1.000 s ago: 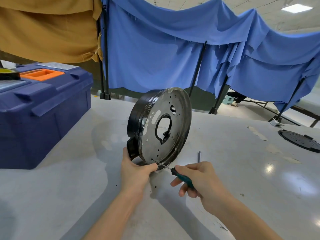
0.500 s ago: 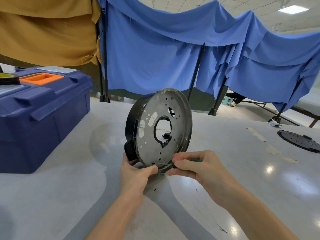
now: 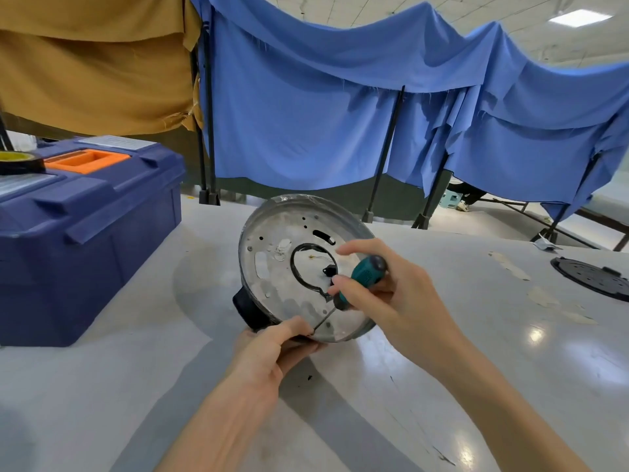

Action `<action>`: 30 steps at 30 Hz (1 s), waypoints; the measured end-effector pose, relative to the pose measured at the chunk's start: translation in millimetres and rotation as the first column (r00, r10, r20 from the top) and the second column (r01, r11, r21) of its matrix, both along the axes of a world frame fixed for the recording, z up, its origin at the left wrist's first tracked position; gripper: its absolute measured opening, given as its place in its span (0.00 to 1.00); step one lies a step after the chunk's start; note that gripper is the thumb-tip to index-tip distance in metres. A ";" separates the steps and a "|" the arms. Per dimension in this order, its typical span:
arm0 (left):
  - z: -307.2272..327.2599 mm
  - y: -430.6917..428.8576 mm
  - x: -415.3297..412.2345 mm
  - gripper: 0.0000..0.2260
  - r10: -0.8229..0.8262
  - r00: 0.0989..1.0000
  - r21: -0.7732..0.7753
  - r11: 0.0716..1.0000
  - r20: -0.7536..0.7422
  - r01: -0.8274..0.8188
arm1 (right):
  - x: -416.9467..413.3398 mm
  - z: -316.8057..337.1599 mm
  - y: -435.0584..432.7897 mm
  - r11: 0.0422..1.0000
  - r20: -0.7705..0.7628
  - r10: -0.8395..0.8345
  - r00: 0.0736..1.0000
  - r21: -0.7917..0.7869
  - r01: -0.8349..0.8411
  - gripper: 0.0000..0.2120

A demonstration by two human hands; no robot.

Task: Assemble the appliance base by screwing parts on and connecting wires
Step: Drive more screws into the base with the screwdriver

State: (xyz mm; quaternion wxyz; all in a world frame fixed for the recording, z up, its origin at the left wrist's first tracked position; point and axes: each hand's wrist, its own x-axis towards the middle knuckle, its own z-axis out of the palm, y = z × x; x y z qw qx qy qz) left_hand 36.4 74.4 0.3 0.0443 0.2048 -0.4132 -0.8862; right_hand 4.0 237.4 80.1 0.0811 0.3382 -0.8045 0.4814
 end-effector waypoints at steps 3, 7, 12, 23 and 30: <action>4.0 -0.2 2.6 0.15 -0.057 0.998 -0.029 0.998 0.013 0.058 | -4.8 1.2 -2.4 0.998 0.001 0.016 1.000 -0.056 -0.016 0.04; 6.7 1.9 4.2 0.12 -0.137 0.987 -0.044 0.989 0.079 0.140 | -12.6 3.4 -4.8 0.987 0.046 0.044 0.998 -0.156 -0.036 0.06; 8.3 -4.8 3.8 0.07 -0.223 0.962 -0.069 0.969 0.157 0.235 | -17.9 1.7 -9.2 0.980 0.050 0.073 0.996 -0.191 -0.062 0.06; 15.0 -28.3 7.1 0.20 -0.354 0.891 -0.254 0.869 0.284 0.426 | -19.7 -5.4 -22.9 0.967 0.074 0.075 0.994 -0.250 -0.054 0.09; 19.8 -44.9 10.5 0.24 -0.335 0.858 -0.335 0.817 0.389 0.470 | -14.8 -10.1 -35.0 0.943 0.069 0.091 0.993 -0.326 -0.064 0.09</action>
